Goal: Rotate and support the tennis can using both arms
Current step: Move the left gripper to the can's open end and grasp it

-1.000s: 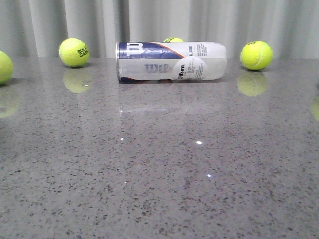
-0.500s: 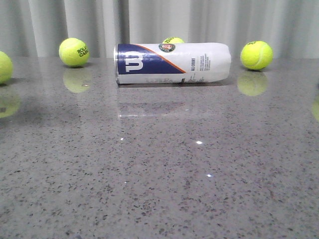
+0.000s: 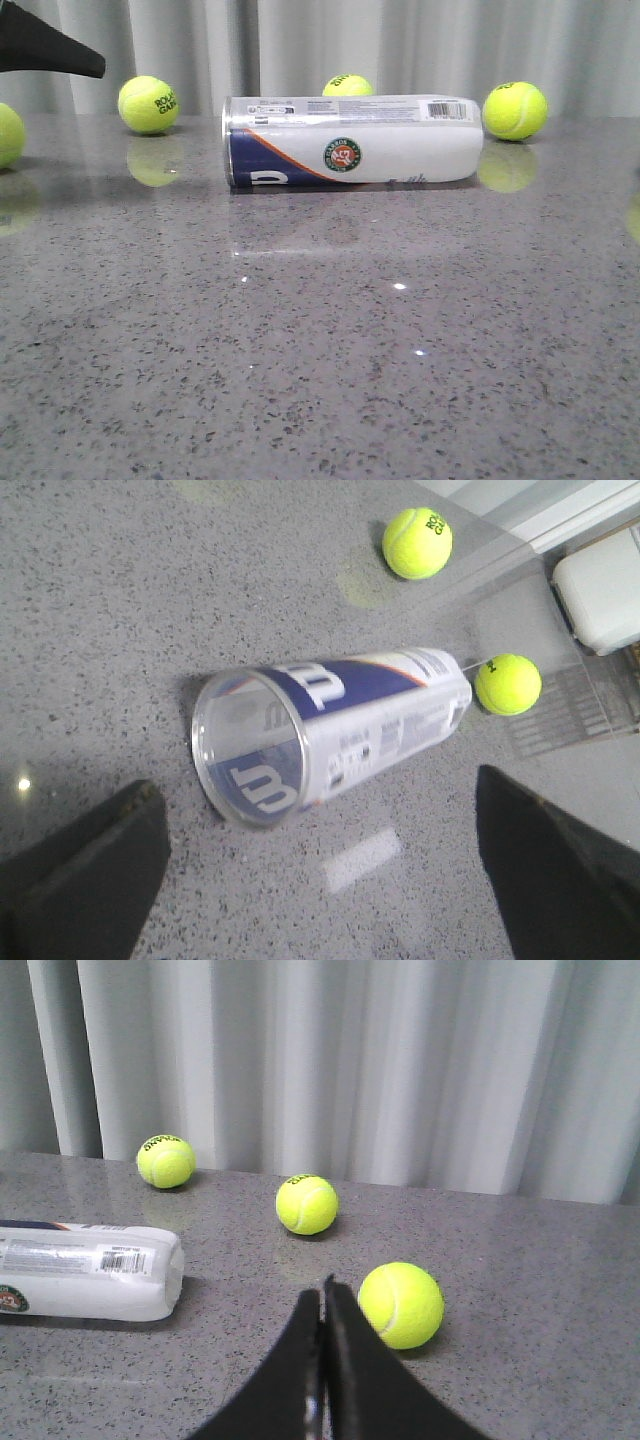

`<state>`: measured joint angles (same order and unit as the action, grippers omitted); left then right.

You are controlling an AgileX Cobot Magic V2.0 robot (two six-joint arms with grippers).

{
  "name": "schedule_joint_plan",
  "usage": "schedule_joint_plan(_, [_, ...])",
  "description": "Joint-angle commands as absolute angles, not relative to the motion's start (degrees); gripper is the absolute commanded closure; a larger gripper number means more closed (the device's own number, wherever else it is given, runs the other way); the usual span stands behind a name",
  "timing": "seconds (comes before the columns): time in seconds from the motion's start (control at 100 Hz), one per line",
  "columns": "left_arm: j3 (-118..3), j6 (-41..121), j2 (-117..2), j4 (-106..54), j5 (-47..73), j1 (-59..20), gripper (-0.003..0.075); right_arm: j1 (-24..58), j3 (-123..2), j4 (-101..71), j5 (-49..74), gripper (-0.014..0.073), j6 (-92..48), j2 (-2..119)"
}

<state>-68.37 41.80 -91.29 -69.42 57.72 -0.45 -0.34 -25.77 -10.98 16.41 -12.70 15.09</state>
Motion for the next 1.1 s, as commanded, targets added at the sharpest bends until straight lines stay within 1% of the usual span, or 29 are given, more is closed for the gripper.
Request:
schedule_joint_plan(0.0, [-71.8,42.2,-91.5,-74.0,60.4,-0.9,0.0137,-0.7,-27.1,-11.3,11.3,0.0662,-12.8,15.5])
schedule_joint_plan(0.32, [-76.6,42.2,-99.1,-74.5,60.6,-6.7,0.0137,-0.7,-27.1,-11.3,11.3,0.0662,-12.8,15.5])
schedule_joint_plan(0.62, [-83.6,42.2,-107.4,-79.5,60.1,-12.2,0.0138,-0.7,-27.1,-11.3,11.3,0.0662,-12.8,15.5])
schedule_joint_plan(0.71, [-85.0,42.4,-109.0,-81.1,59.9,-12.5,0.0165,-0.7,-27.1,-11.3,11.3,0.0662,-12.8,15.5])
schedule_joint_plan(0.78, [-85.3,43.0,-109.5,-81.9,59.2,-12.5,0.024,-0.7,-27.1,-11.3,11.3,0.0662,-12.8,15.5])
schedule_joint_plan(0.85, [-85.4,43.0,-109.5,-81.9,58.6,-12.5,0.0363,-0.7,-27.1,-11.3,11.3,0.0662,-12.8,15.5])
schedule_joint_plan(0.9, [-85.4,43.0,-109.5,-81.9,58.5,-12.5,0.0485,-0.7,-27.1,-11.3,11.3,0.0662,-12.8,15.5])
schedule_joint_plan(0.92, [-85.4,43.0,-109.5,-81.9,58.5,-12.5,0.0517,-0.7,-27.1,-11.3,11.3,0.0662,-12.8,15.5])
schedule_joint_plan(0.97, [-85.4,43.2,-109.5,-81.9,58.2,-12.5,0.0643,-0.7,-27.1,-11.3,11.3,0.0662,-12.8,15.5])
schedule_joint_plan(0.99, [-85.4,43.5,-109.5,-81.9,58.0,-12.5,0.0673,-0.7,-27.1,-11.3,11.3,0.0662,-12.8,15.5])
schedule_joint_plan(1.02, [-85.4,44.2,-109.5,-81.9,57.9,-12.5,0.0744,-0.7,-27.1,-11.3,11.3,0.0662,-12.8,15.5])
schedule_joint_plan(1.09, [-85.4,44.8,-109.5,-82.0,57.8,-12.5,0.0741,-0.7,-27.1,-11.3,11.3,0.0662,-12.8,15.5])
